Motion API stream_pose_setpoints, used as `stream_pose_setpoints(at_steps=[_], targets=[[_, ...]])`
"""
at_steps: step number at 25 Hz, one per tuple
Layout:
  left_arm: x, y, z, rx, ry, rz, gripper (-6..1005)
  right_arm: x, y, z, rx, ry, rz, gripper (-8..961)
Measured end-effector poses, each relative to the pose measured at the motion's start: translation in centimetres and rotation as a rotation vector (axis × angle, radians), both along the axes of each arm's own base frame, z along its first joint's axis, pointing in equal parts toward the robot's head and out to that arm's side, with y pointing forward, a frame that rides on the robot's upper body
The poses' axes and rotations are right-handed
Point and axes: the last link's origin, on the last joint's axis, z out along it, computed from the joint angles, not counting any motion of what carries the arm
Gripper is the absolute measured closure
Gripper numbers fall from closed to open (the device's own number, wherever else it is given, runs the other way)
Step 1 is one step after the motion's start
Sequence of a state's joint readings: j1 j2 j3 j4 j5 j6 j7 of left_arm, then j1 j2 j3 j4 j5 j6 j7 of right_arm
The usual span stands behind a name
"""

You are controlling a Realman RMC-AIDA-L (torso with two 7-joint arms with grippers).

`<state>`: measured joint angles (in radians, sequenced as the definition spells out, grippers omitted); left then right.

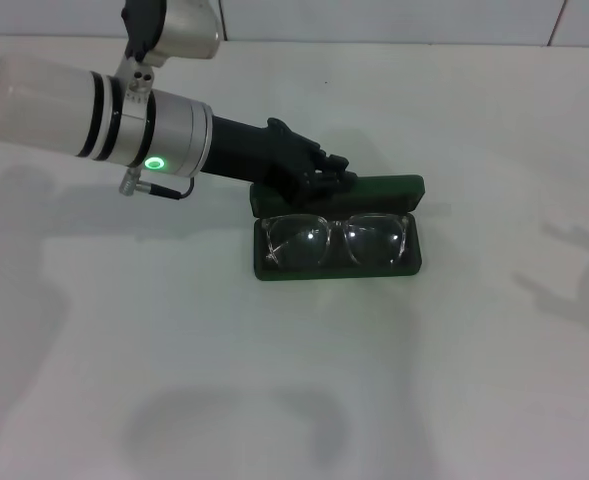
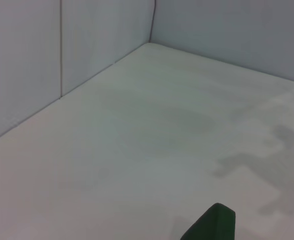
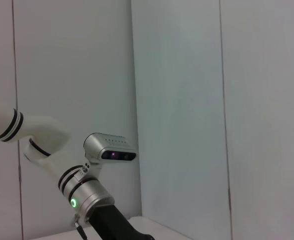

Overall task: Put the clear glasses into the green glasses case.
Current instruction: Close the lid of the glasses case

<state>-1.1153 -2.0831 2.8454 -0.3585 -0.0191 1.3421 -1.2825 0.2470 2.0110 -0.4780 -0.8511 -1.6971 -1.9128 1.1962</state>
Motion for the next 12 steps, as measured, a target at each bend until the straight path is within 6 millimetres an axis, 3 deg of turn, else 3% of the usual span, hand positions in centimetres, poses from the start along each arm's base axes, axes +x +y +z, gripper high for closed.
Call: stream_pose_setpoints(at_steps=[12], targets=[[-0.48,-0.21,-0.02,-0.006,0.013,0.007,789,0.04,-0.1,0.1,0.009,-0.002,0.006,158]])
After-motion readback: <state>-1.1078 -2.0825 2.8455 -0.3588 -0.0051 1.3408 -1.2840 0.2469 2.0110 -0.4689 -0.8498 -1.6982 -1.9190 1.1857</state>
